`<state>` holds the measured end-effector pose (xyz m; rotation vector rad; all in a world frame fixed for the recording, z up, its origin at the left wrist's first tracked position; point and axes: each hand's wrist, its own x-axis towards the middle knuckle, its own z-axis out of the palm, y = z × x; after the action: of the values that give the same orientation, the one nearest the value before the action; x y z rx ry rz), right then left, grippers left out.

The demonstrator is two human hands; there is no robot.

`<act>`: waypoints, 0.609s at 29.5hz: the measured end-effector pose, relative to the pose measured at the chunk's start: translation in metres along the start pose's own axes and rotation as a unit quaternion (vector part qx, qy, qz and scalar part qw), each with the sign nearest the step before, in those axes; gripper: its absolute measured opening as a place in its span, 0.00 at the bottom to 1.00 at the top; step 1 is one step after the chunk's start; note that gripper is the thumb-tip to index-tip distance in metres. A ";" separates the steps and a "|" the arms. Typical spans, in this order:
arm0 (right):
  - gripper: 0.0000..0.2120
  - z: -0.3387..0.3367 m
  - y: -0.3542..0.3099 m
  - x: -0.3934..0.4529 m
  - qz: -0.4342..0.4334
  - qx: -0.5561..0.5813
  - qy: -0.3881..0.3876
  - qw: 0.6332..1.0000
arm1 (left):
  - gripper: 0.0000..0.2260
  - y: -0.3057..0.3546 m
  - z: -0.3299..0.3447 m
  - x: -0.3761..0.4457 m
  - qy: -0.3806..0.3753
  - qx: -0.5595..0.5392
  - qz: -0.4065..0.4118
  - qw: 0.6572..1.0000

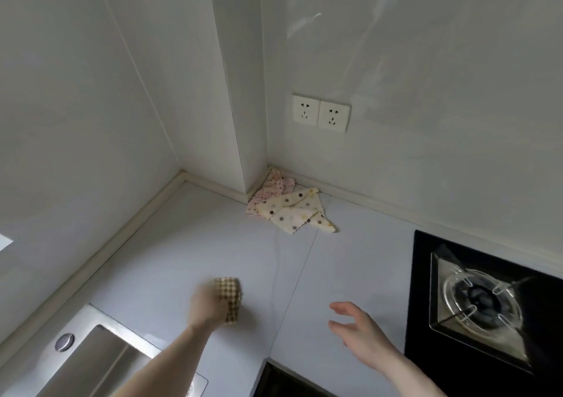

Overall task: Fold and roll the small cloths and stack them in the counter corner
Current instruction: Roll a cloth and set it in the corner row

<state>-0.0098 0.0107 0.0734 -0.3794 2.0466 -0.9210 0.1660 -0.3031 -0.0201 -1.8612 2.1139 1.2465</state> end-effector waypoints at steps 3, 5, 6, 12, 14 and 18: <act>0.16 0.005 -0.008 0.000 0.002 0.010 0.011 1.000 | 0.32 0.009 0.003 -0.002 -0.034 -0.056 -0.014 0.998; 0.15 0.009 -0.010 0.000 0.005 0.019 0.015 1.000 | 0.30 0.015 0.007 -0.007 -0.064 -0.076 -0.029 0.995; 0.15 0.012 -0.009 0.000 0.008 0.024 0.018 1.000 | 0.28 0.017 0.010 -0.008 -0.083 -0.082 -0.031 0.993; 0.13 0.027 0.009 0.001 0.040 0.060 0.031 0.997 | 0.12 0.019 0.031 -0.018 -0.218 -0.110 -0.013 0.970; 0.13 0.030 0.013 0.000 0.045 0.062 0.032 0.997 | 0.11 0.021 0.033 -0.022 -0.233 -0.141 -0.004 0.962; 0.14 0.034 0.018 0.004 0.057 0.071 0.037 0.995 | 0.11 0.031 0.028 -0.041 -0.279 -0.209 0.011 0.937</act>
<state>0.0160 0.0049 0.0452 -0.1522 2.0329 -1.0168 0.1379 -0.2550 -0.0011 -1.3448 1.6560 2.0561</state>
